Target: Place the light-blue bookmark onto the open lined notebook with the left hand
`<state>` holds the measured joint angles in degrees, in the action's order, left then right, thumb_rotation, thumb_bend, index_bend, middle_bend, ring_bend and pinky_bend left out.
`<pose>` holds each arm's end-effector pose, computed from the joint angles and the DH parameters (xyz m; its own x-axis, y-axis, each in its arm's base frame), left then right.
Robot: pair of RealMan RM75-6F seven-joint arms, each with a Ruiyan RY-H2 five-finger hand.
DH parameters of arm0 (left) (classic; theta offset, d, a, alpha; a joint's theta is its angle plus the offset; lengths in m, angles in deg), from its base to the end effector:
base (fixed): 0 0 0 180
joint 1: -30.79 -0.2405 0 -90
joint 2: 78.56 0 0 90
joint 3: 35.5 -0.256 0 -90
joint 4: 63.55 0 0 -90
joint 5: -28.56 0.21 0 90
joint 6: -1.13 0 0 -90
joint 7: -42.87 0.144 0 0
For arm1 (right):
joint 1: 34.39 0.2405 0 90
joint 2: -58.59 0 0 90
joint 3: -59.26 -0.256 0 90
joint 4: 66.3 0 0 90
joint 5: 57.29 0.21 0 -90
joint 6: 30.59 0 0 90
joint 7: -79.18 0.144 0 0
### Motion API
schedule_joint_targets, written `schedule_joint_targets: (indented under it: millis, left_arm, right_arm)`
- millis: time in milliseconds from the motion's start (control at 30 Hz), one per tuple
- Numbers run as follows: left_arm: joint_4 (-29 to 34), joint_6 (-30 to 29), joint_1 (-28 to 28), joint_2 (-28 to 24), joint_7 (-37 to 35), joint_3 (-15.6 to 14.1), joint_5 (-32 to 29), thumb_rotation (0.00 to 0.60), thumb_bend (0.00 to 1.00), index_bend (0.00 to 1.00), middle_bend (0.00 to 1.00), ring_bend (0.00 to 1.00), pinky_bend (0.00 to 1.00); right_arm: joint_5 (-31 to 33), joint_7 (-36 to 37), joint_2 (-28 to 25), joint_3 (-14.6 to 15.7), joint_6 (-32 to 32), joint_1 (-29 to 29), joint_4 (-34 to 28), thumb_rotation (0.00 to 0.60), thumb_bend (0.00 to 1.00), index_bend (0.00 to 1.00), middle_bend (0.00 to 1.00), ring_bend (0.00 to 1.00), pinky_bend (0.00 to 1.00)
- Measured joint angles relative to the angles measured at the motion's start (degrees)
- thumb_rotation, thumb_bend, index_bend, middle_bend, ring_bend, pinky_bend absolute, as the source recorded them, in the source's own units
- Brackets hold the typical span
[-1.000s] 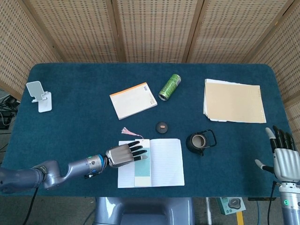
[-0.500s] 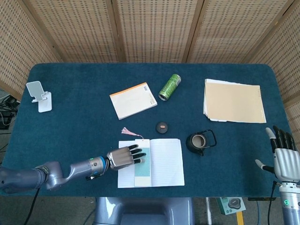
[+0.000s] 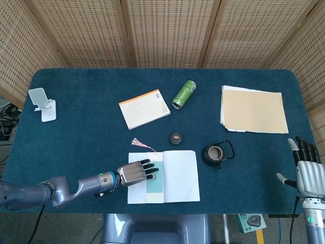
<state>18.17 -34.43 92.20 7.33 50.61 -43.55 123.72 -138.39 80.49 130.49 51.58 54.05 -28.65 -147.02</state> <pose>-0.1200 0.2977 -0.0708 0.9057 0.1324 0.4027 0.2505 -0.9336 -0.2563 -0.3406 -0.2045 0.1517 0.4193 0.0865 0.9037 -0.9070 0.0834 0.4128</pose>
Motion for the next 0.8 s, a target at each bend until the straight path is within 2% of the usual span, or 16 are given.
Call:
schedule_joint_targets:
  millis: [800]
  left_arm:
    - [0.3,0.4,0.0,0.3,2.1,1.0,-0.8,0.6,1.0,0.13,0.0,0.0,0.08]
  right_arm:
    - [-0.1,0.1,0.0,0.0,0.0,0.0,0.0,0.6,0.09,0.0,0.0,0.0,0.0]
